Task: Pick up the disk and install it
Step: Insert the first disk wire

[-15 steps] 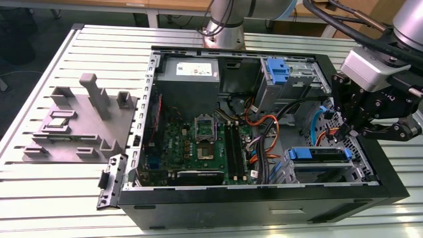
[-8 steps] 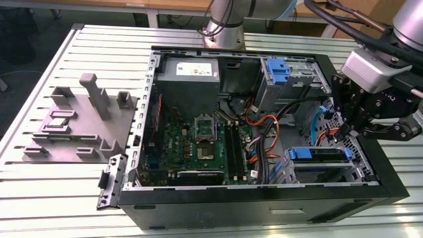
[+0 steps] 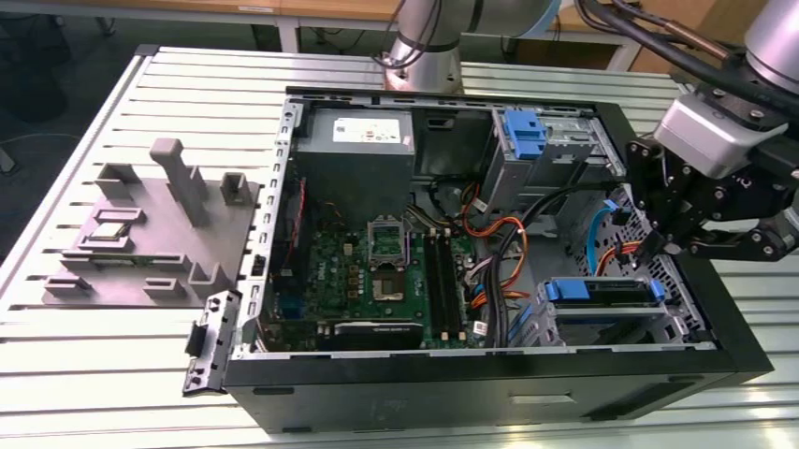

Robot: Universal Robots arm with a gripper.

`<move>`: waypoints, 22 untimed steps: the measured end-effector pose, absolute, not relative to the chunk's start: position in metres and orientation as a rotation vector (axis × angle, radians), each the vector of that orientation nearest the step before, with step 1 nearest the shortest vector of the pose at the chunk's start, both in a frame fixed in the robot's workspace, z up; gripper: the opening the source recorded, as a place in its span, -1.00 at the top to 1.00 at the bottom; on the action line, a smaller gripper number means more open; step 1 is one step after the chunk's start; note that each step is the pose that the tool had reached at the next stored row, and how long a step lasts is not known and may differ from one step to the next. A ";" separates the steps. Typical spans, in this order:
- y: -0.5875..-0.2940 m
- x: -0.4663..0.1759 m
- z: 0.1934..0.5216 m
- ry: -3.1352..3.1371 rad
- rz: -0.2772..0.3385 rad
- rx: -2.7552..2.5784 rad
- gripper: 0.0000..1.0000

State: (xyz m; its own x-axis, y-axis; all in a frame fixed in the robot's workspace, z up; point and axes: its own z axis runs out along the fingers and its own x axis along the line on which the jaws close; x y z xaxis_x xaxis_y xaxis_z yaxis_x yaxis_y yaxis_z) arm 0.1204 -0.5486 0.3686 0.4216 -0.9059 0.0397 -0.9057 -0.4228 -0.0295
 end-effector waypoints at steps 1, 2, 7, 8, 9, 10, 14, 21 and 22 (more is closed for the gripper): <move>-0.547 0.122 0.369 1.686 -0.078 -2.646 0.80; -0.545 0.125 0.368 1.687 -0.080 -2.647 0.80; -0.536 0.135 0.368 1.691 -0.088 -2.654 0.80; -0.534 0.136 0.368 1.691 -0.088 -2.655 0.80; -0.532 0.136 0.368 1.690 -0.088 -2.655 0.80; -0.532 0.136 0.368 1.684 -0.088 -2.659 0.80; -0.532 0.136 0.368 1.618 -0.100 -2.692 0.80; -0.532 0.136 0.367 1.504 -0.163 -2.723 0.80; -0.532 0.136 0.367 1.483 -0.164 -2.733 0.80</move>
State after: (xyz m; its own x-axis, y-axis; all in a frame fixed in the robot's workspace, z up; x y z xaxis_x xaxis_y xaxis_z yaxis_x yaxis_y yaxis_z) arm 0.1363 -0.5320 0.3667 0.5412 -0.8372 0.0794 -0.8342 -0.5463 -0.0746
